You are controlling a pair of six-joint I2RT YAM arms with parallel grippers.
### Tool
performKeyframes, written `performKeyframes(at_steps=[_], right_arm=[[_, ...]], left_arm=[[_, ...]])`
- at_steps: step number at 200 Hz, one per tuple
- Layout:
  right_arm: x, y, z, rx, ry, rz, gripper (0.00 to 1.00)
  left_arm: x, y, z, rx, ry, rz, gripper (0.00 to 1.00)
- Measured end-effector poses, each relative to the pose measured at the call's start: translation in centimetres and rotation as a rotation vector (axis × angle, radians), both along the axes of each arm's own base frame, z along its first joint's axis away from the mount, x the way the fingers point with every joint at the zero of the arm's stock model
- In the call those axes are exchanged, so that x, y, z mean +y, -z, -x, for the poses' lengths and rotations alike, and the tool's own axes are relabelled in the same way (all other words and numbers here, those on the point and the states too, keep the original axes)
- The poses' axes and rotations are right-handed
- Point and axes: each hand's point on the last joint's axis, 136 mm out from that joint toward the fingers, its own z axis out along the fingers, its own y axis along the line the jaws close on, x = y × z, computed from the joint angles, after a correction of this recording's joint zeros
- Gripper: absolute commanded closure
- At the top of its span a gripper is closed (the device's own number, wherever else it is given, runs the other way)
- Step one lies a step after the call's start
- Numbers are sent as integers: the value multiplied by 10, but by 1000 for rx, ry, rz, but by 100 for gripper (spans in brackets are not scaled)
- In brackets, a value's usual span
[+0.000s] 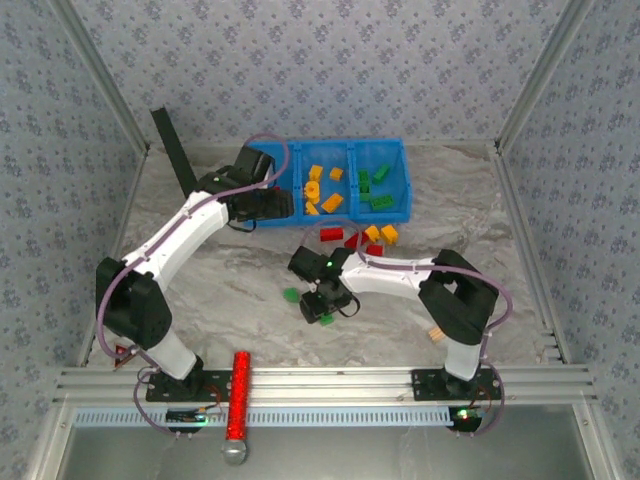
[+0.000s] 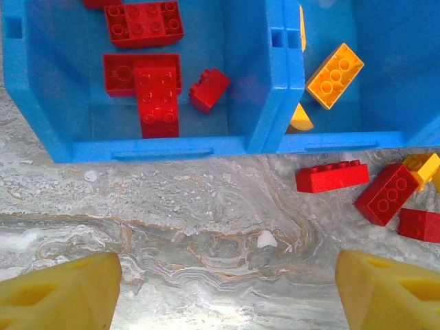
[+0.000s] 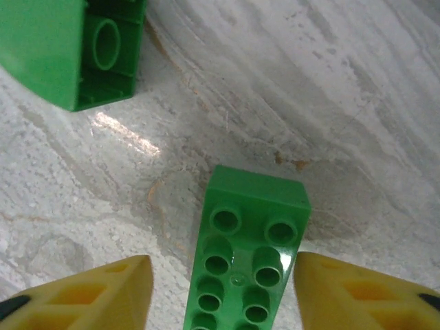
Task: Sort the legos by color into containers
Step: Pick up the lego from the bottom-center of the table.
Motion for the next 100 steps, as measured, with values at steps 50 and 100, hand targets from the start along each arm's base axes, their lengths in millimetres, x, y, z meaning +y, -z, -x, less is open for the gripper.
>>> performKeyframes(at_steps=[50, 100], right_arm=[[-6, 10, -1, -2, -3, 57, 69], [-42, -15, -28, 17, 72, 46, 73]], left_arm=[[2, 0, -1, 0, -6, 0, 18], [7, 1, 2, 11, -13, -11, 17]])
